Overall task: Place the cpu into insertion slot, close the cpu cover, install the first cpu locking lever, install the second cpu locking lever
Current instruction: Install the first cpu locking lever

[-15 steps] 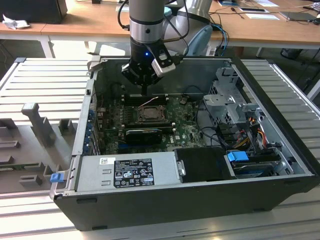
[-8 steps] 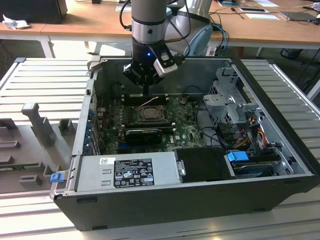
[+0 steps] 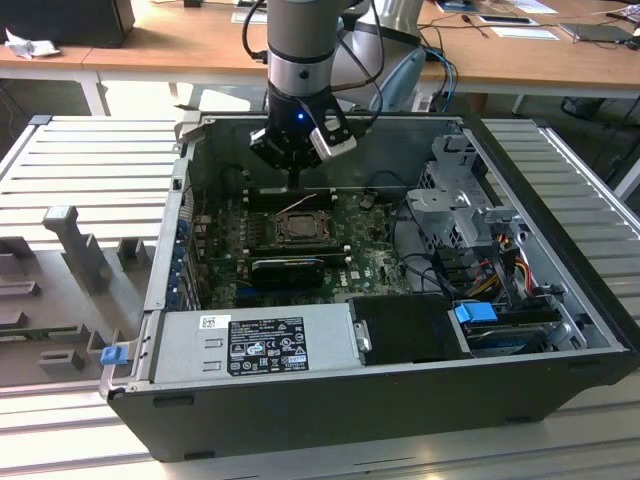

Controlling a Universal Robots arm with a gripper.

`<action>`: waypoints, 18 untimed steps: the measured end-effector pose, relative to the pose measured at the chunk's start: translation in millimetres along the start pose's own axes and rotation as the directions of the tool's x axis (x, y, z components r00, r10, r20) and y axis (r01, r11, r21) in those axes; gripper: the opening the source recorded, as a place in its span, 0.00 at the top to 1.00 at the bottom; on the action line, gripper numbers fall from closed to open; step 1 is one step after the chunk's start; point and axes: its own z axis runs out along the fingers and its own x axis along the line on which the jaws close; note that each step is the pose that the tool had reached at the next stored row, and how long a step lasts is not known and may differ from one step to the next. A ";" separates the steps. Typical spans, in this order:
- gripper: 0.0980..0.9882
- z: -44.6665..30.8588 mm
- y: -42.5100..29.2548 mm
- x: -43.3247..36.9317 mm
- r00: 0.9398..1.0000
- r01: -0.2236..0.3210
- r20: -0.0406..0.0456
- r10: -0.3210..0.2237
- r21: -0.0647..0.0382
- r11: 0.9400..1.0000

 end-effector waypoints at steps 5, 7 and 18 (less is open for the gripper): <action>0.99 5.7 -3.4 0.1 1.000 0.019 -0.003 -0.019 0.003 1.000; 0.99 5.6 -5.0 0.1 1.000 0.019 -0.003 -0.019 0.003 1.000; 0.99 8.8 -6.7 -5.9 1.000 0.025 -0.004 -0.025 0.003 1.000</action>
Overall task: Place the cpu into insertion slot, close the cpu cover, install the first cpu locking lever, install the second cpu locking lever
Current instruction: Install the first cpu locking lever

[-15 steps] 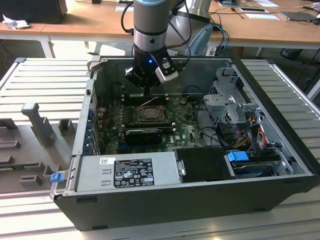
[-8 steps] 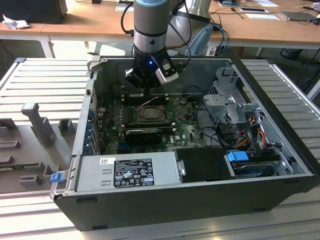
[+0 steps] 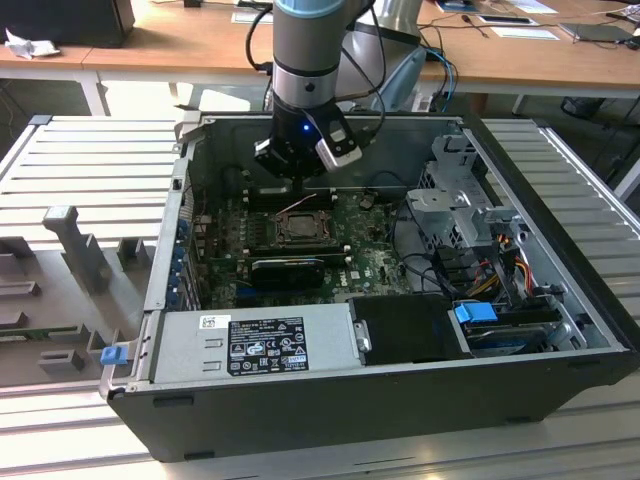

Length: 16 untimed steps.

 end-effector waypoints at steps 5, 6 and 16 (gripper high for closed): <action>0.99 8.7 -0.8 -4.2 1.000 0.001 0.000 -0.001 0.000 1.000; 0.99 9.5 -0.8 -4.8 1.000 0.001 0.000 -0.001 0.000 1.000; 0.99 16.6 0.2 -12.7 1.000 0.013 -0.002 -0.013 0.000 1.000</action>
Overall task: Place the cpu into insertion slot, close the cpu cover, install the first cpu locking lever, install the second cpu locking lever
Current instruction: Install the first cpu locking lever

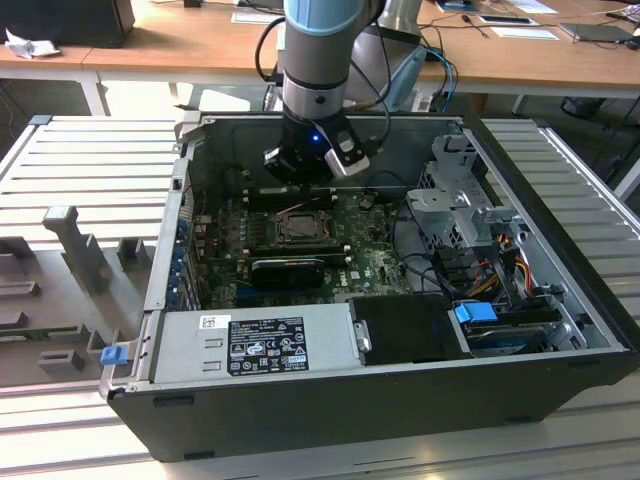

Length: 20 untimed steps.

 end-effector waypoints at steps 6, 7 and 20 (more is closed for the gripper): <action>0.99 3.7 -0.2 -3.7 1.000 0.007 -0.001 -0.007 -0.002 1.000; 0.99 4.6 -0.3 -4.2 1.000 0.007 -0.001 -0.007 -0.002 1.000; 0.99 16.3 -2.4 -10.2 1.000 0.007 -0.001 -0.007 -0.001 1.000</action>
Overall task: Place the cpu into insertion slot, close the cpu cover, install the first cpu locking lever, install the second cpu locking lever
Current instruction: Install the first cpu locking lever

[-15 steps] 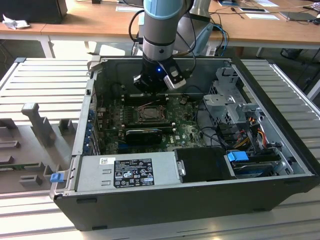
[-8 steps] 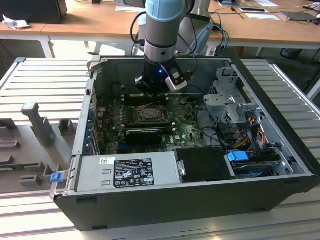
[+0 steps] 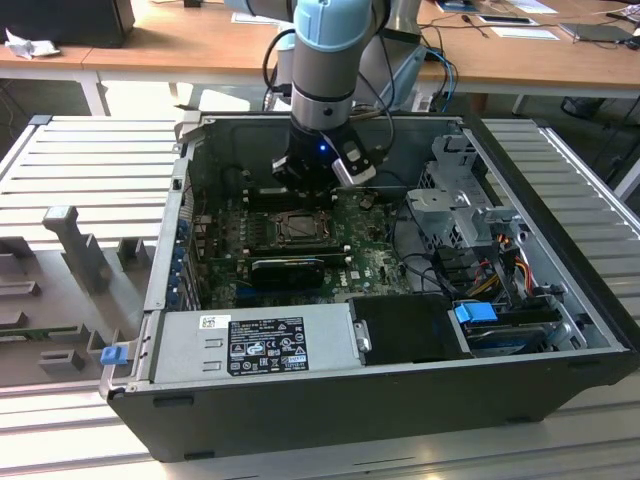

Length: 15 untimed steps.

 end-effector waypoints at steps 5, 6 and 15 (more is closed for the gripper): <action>0.99 2.3 -0.5 -0.4 1.000 0.000 0.000 0.000 0.003 1.000; 0.99 2.6 -0.5 -0.4 1.000 0.000 0.000 0.000 0.003 1.000; 0.99 2.2 -0.8 -0.5 1.000 0.000 0.000 0.000 0.007 1.000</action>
